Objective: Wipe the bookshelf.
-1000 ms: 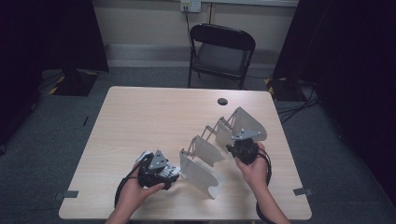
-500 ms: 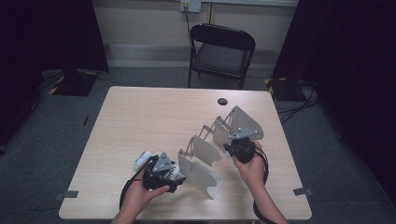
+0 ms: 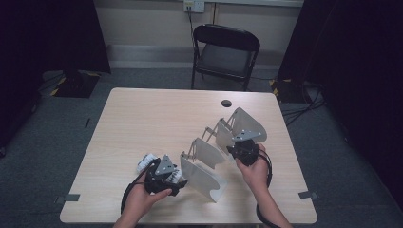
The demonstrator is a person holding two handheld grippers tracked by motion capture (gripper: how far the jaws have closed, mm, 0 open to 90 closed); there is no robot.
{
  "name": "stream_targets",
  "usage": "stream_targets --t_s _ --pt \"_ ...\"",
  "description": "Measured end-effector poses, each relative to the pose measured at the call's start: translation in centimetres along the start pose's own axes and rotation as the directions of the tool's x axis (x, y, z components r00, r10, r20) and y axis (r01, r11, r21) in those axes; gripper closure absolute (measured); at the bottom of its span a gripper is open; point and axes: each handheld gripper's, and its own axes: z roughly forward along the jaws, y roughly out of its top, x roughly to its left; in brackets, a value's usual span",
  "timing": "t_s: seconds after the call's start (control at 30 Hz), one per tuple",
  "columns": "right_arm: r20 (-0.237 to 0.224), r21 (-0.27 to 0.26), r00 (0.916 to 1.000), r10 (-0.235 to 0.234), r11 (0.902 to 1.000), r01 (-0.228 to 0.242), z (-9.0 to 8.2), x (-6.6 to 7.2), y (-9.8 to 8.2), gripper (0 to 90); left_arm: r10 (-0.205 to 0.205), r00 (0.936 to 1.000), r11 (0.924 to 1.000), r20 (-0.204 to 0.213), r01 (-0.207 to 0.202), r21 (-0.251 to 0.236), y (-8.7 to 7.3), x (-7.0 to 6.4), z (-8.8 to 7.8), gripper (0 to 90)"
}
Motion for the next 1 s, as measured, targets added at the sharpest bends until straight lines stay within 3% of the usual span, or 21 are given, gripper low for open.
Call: stream_targets --t_s 0.23,0.5,0.63,0.83,1.0 --pt "-0.001 0.004 1.0000 -0.008 1.0000 0.008 0.0 0.0 0.0 88.3 -0.035 0.9985 0.9991 -0.041 0.036 0.022 -0.9 1.4 -0.4 31.2" --pt "-0.001 0.003 0.9999 -0.010 0.9999 0.010 -0.1 -0.2 -0.1 87.8 -0.030 0.9968 0.9992 -0.074 0.031 0.023 0.6 2.7 -0.4 31.2" --pt "-0.004 -0.001 0.9999 -0.016 0.9999 0.016 0.0 -0.2 0.0 88.0 -0.007 0.9965 0.9998 -0.083 0.009 0.019 1.2 2.7 -0.1 32.9" --pt "-0.010 -0.002 0.9998 -0.015 0.9999 0.015 0.2 -0.2 0.1 87.9 -0.038 0.9969 0.9993 -0.069 0.037 -0.009 1.0 2.7 0.0 34.5" --pt "-0.020 0.001 0.9995 -0.025 0.9997 0.025 0.3 -0.1 0.3 88.4 -0.018 0.9977 0.9998 -0.065 0.018 0.000 0.7 2.1 0.1 37.1"
